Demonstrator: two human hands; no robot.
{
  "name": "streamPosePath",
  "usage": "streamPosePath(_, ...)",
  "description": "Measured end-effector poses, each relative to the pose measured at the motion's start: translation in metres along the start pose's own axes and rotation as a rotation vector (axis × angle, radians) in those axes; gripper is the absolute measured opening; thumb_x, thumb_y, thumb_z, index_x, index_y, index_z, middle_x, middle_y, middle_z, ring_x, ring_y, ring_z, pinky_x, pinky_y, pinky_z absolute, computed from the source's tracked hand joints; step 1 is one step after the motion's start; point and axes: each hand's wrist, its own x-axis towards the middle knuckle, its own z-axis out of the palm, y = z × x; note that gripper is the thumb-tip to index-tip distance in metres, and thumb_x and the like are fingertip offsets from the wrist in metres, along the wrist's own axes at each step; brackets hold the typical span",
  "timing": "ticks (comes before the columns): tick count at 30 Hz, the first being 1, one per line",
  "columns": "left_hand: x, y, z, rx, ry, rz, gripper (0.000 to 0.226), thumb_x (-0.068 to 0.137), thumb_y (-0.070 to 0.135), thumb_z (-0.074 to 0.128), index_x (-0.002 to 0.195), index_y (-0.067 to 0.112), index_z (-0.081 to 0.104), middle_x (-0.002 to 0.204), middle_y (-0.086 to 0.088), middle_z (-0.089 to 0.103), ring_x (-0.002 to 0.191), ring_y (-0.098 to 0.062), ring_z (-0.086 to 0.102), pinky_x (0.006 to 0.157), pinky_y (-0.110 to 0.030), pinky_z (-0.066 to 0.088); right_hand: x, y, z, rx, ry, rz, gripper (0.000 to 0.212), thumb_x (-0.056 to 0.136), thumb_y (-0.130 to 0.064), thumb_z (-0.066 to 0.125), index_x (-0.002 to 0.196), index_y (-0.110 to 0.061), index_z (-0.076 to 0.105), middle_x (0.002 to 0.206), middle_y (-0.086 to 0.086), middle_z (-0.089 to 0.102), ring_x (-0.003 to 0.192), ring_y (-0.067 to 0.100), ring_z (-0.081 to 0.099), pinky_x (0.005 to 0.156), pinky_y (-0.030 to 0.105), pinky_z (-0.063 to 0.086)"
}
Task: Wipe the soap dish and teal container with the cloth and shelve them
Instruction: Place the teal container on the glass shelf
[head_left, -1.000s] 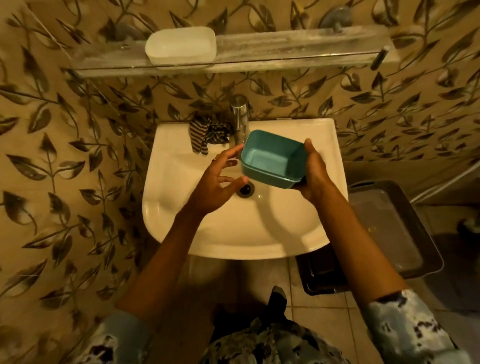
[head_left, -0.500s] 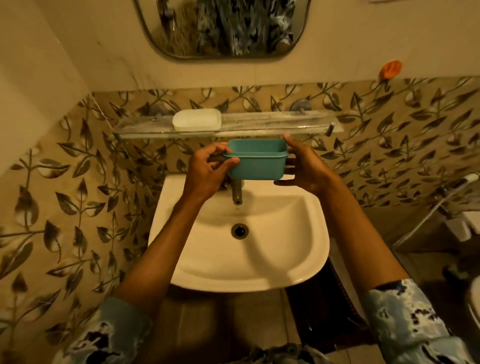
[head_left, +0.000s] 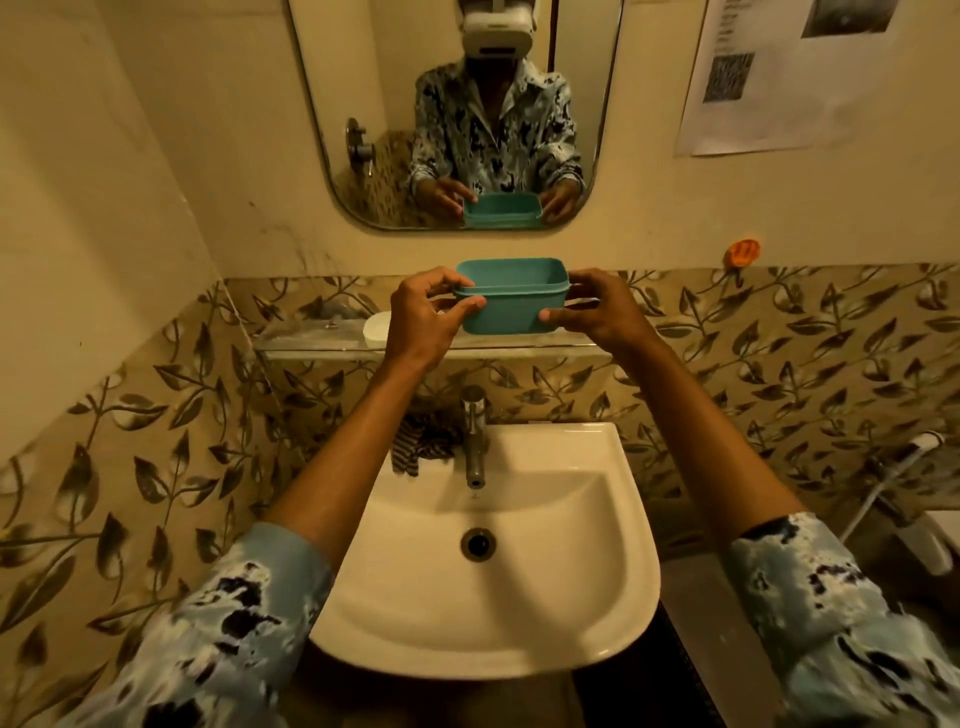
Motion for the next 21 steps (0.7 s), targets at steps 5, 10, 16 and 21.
streamPosePath(5,0.018,-0.005,0.014,0.098,0.027,-0.027,0.023,0.074,0.012,0.078,0.095,0.007,0.069,0.102,-0.012,0.07,0.095,-0.019,0.065,0.082,-0.027,0.057,0.021,0.005,0.003,-0.114,0.02,-0.003,0.062,0.07,-0.009,0.081,0.126,-0.001,0.054,0.121,0.016,0.063,0.109,0.027,0.062,0.091,0.042,0.055)
streamPosePath(10,0.022,-0.018,0.026,0.159,0.046,-0.075,0.023,0.073,0.012,0.079,0.094,0.007,0.07,0.099,-0.009,0.069,0.091,-0.016,0.064,0.081,-0.029,0.058,0.036,0.018,0.008,-0.165,0.026,-0.001,0.061,0.069,-0.003,0.081,0.125,0.0,0.056,0.121,0.016,0.064,0.108,0.028,0.062,0.088,0.036,0.054)
streamPosePath(16,0.013,-0.038,0.036,0.176,0.038,-0.114,0.023,0.073,0.01,0.078,0.094,0.01,0.068,0.098,-0.003,0.066,0.092,-0.013,0.061,0.078,-0.022,0.055,0.041,0.039,0.011,-0.225,0.013,0.011,0.058,0.07,-0.005,0.08,0.122,-0.005,0.057,0.118,0.009,0.064,0.095,0.014,0.059,0.057,0.007,0.045)
streamPosePath(21,0.013,-0.047,0.04,0.192,0.019,-0.133,0.023,0.075,0.011,0.077,0.096,0.01,0.068,0.098,-0.001,0.065,0.093,-0.013,0.061,0.076,-0.019,0.053,0.047,0.049,0.014,-0.244,0.016,0.048,0.058,0.07,-0.005,0.08,0.123,-0.004,0.056,0.122,0.012,0.063,0.097,0.014,0.058,0.062,0.012,0.045)
